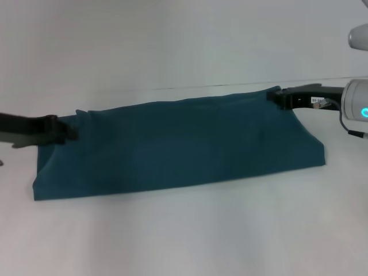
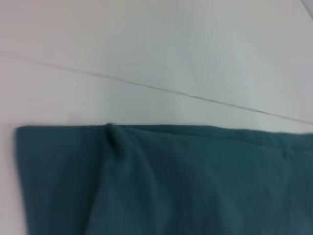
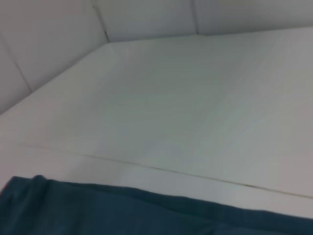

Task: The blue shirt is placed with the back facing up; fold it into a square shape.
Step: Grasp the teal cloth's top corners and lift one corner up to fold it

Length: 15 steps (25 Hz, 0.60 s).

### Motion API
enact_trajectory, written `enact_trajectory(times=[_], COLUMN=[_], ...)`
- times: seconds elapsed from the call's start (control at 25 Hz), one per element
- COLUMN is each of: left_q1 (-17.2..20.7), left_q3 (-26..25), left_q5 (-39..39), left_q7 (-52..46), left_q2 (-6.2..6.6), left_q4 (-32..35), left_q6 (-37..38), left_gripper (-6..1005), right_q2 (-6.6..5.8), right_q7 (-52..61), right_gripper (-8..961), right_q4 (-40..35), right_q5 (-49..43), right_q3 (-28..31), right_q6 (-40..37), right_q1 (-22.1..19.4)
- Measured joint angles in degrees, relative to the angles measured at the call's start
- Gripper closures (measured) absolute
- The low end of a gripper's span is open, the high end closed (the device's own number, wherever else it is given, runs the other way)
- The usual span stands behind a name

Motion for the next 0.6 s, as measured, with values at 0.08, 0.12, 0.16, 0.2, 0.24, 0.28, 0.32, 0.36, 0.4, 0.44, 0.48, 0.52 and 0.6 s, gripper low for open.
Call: enact_trajectory(times=[0.08,0.12,0.16,0.2,0.24,0.28,0.32,0.36,0.4,0.44,0.48,0.52,0.6], left_q1=[1.29,1.85,2.31,2.75,3.22,3.38,3.63,3.78,3.94,4.08,4.12,4.15,4.10], left_q3=[-1.36,-1.70,-1.92,-2.18,-2.65,-2.94,-3.25,-3.44,-3.49,-3.41,-3.32,-3.19,-3.00], left_q5=[-0.02,0.16,0.44,0.84,1.69,2.33,3.31,4.19,5.03,5.91,6.60,7.48,9.02], left_q7=[0.04,0.03,0.01,-0.02,-0.07,-0.10,-0.22,-0.45,-0.80,-1.27,-1.53,-1.90,-2.55], left_q2=[-0.24,-0.27,-0.27,-0.30,-0.34,-0.40,-0.49,-0.60,-0.74,-0.89,-1.01,-1.09,-1.17], left_q4=[0.32,0.38,0.40,0.41,0.38,0.28,0.10,-0.05,-0.09,-0.07,-0.04,0.01,0.14], left_q6=[-0.10,-0.11,-0.15,-0.24,-0.44,-0.60,-0.82,-1.01,-1.20,-1.37,-1.47,-1.54,-1.63], left_gripper=[788,765,718,671,624,577,530,502,475,447,419,392,337], right_q2=[-0.19,-0.38,-0.54,-0.73,-0.90,-1.02,-1.09,-1.12,-1.12,-1.12,-1.12,-1.12,-1.04], right_q7=[0.61,1.34,1.90,2.81,3.76,4.44,5.25,5.77,6.24,6.46,6.59,6.65,6.68], right_gripper=[937,945,954,954,954,954,954,954,954,954,954,954,954], right_q4=[-1.76,-2.97,-3.67,-4.60,-5.53,-6.27,-7.00,-7.54,-8.05,-8.39,-8.59,-8.66,-8.70], right_q5=[-0.16,-0.28,-0.35,-0.58,-0.89,-1.16,-1.58,-1.84,-2.04,-2.12,-2.17,-2.20,-2.22], right_q3=[0.10,0.12,0.12,0.07,0.06,0.09,0.18,0.20,0.18,0.08,-0.02,-0.05,-0.14], right_q6=[-2.05,-3.10,-3.62,-4.41,-4.98,-5.38,-5.71,-5.95,-6.05,-6.11,-6.18,-6.20,-6.22], right_q1=[-0.02,-0.13,-0.20,-0.28,-0.32,-0.32,-0.32,-0.31,-0.30,-0.28,-0.24,-0.14,0.05])
